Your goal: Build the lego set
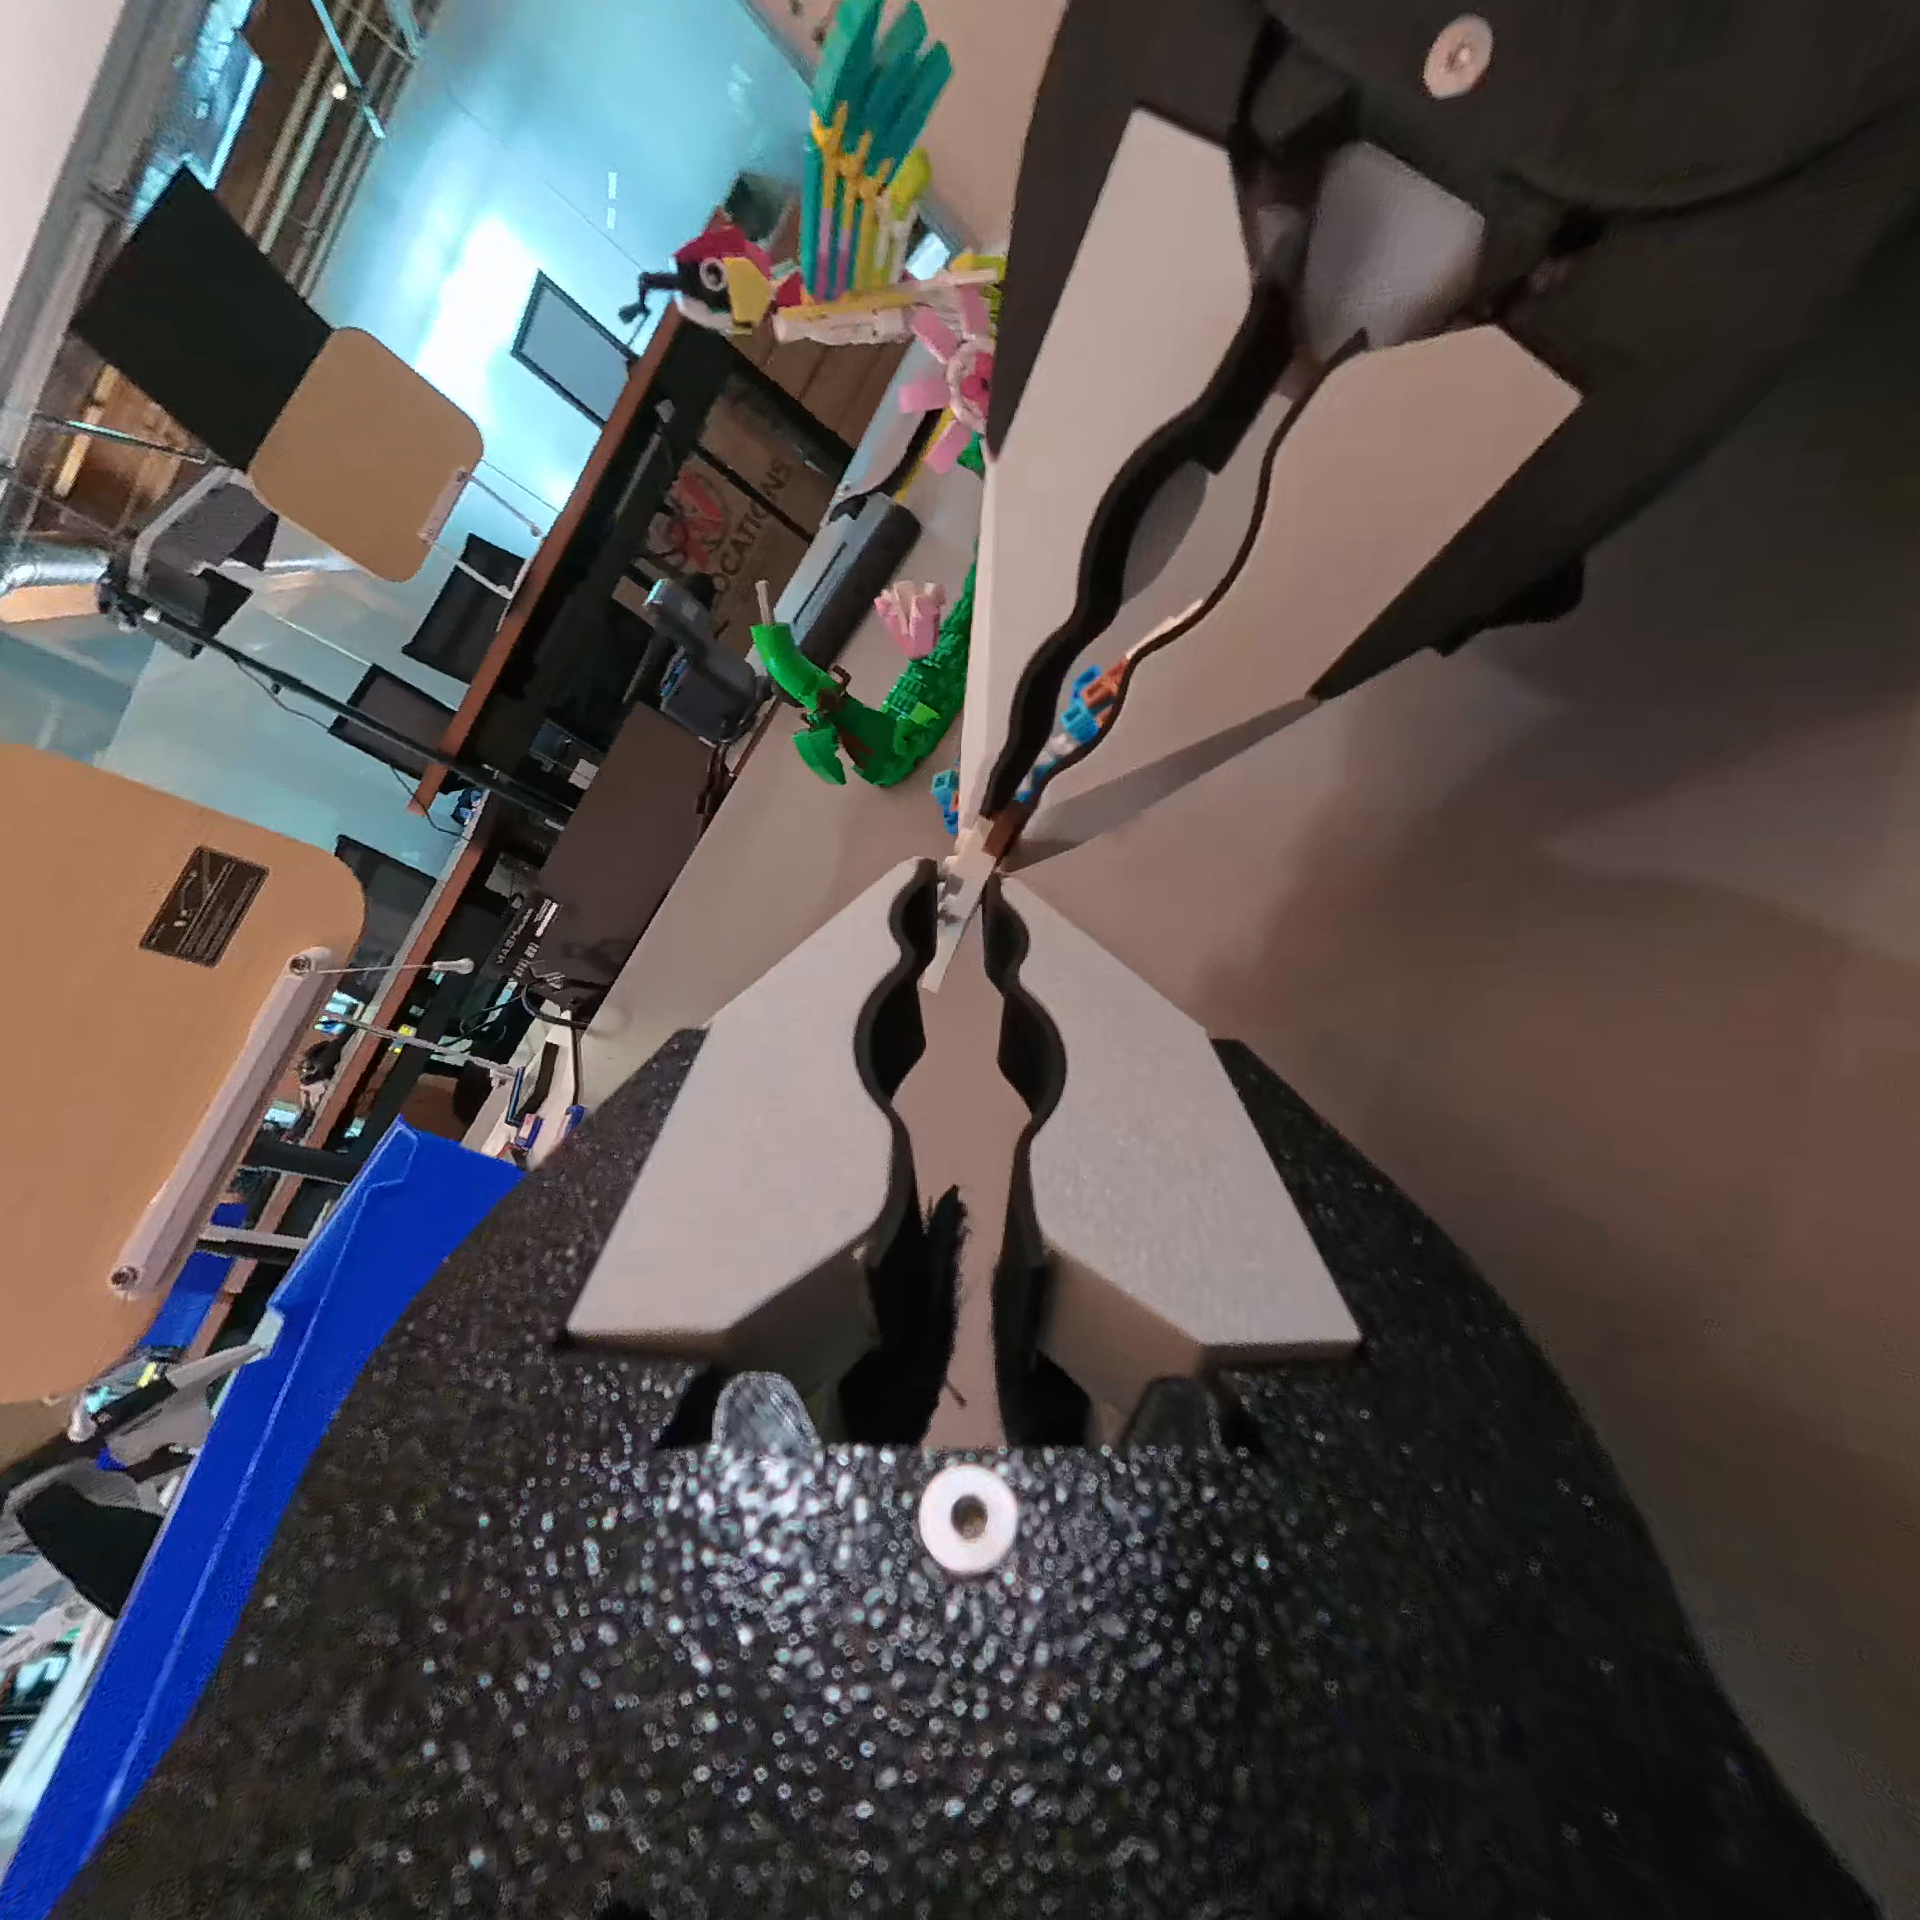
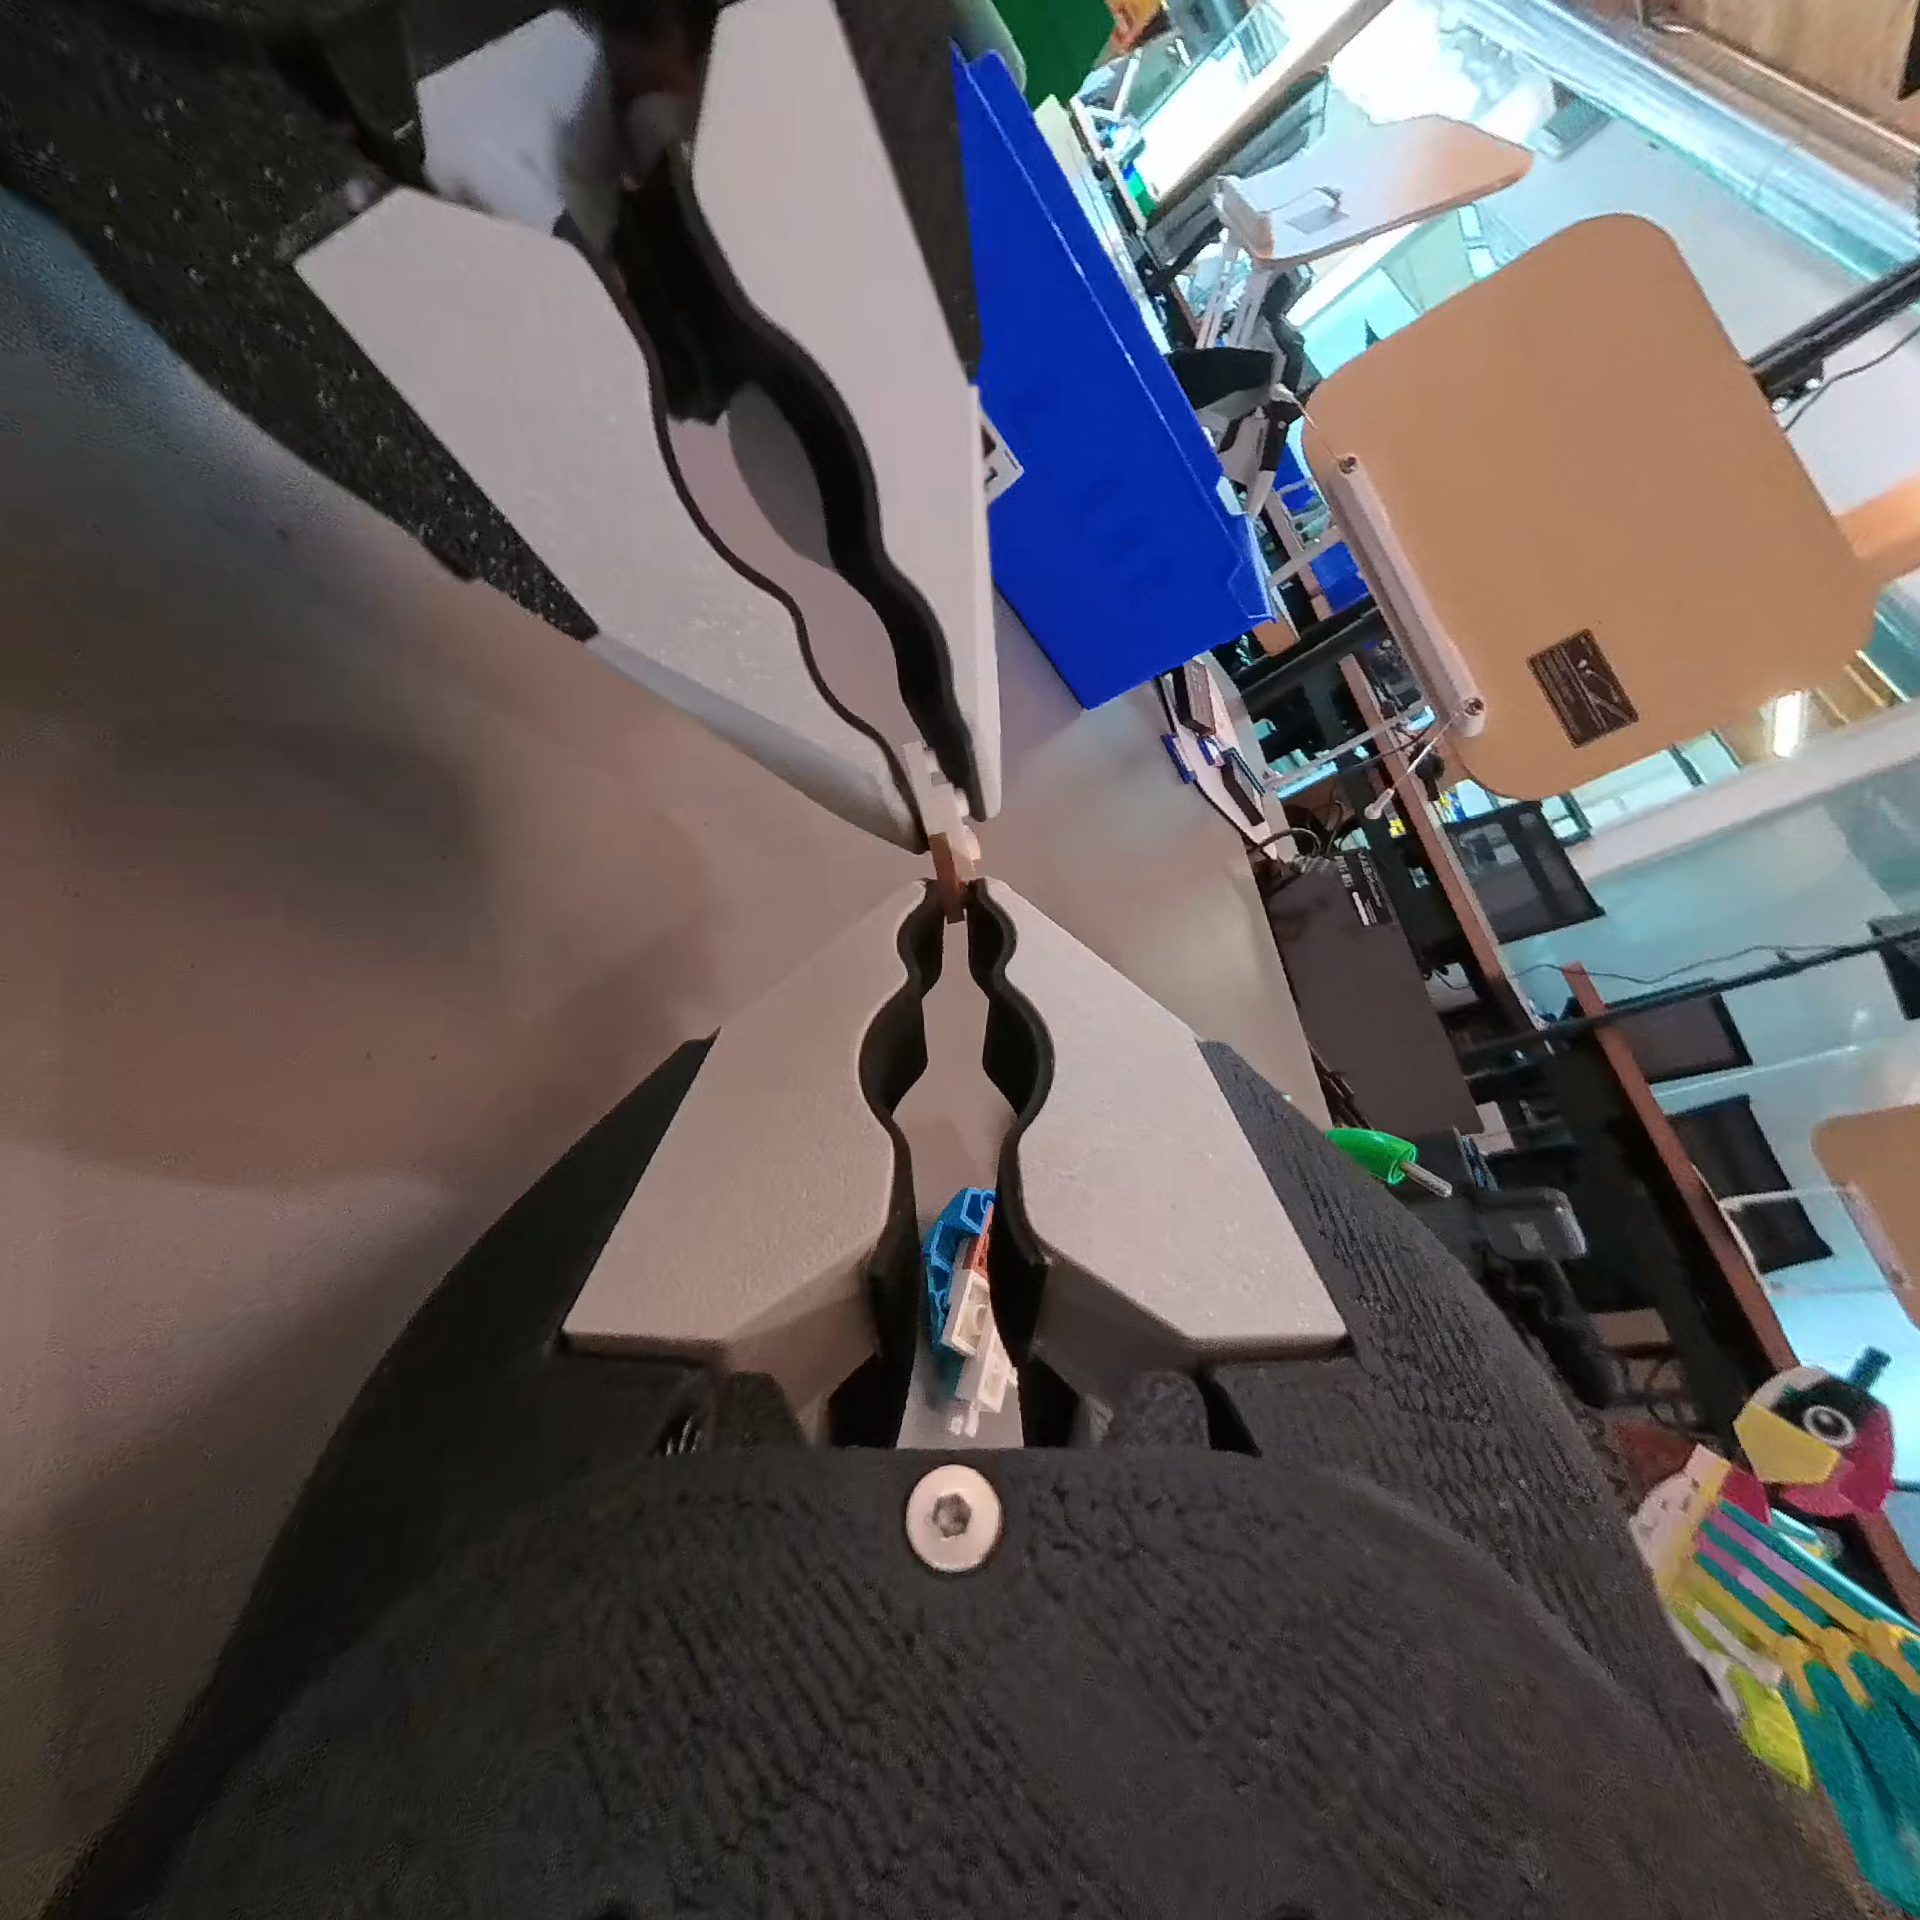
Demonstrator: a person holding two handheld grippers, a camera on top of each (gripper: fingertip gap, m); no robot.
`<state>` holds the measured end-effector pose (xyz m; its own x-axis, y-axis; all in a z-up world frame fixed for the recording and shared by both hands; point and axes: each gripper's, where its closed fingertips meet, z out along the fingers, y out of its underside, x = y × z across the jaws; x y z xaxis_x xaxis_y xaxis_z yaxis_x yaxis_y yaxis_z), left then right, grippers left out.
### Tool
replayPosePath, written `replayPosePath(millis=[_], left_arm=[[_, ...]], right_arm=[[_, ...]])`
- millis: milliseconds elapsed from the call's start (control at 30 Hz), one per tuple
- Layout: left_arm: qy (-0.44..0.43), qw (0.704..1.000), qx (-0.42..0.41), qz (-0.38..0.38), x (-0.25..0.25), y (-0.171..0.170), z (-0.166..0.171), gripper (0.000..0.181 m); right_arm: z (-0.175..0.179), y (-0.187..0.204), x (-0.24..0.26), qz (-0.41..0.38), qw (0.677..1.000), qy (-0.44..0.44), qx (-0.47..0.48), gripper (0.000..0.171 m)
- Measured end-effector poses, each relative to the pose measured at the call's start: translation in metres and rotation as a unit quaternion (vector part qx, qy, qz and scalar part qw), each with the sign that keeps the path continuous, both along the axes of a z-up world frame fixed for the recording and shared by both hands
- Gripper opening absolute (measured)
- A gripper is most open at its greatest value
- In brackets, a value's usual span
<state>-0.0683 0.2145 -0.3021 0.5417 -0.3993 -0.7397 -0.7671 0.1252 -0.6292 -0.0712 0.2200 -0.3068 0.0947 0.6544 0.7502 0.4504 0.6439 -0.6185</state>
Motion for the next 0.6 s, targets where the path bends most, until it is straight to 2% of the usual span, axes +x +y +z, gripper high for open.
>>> replayPosePath(millis=[267,600], left_arm=[[-0.072,0.997,0.036,0.005,-0.001,0.001,0.009,0.004],[-0.159,0.987,0.006,-0.030,-0.003,-0.001,0.017,0.005]], right_arm=[[0.008,0.000,0.000,-0.019,0.999,0.028,0.012,0.002],[0.018,-0.005,0.000,-0.009,0.997,0.057,0.042,0.002]])
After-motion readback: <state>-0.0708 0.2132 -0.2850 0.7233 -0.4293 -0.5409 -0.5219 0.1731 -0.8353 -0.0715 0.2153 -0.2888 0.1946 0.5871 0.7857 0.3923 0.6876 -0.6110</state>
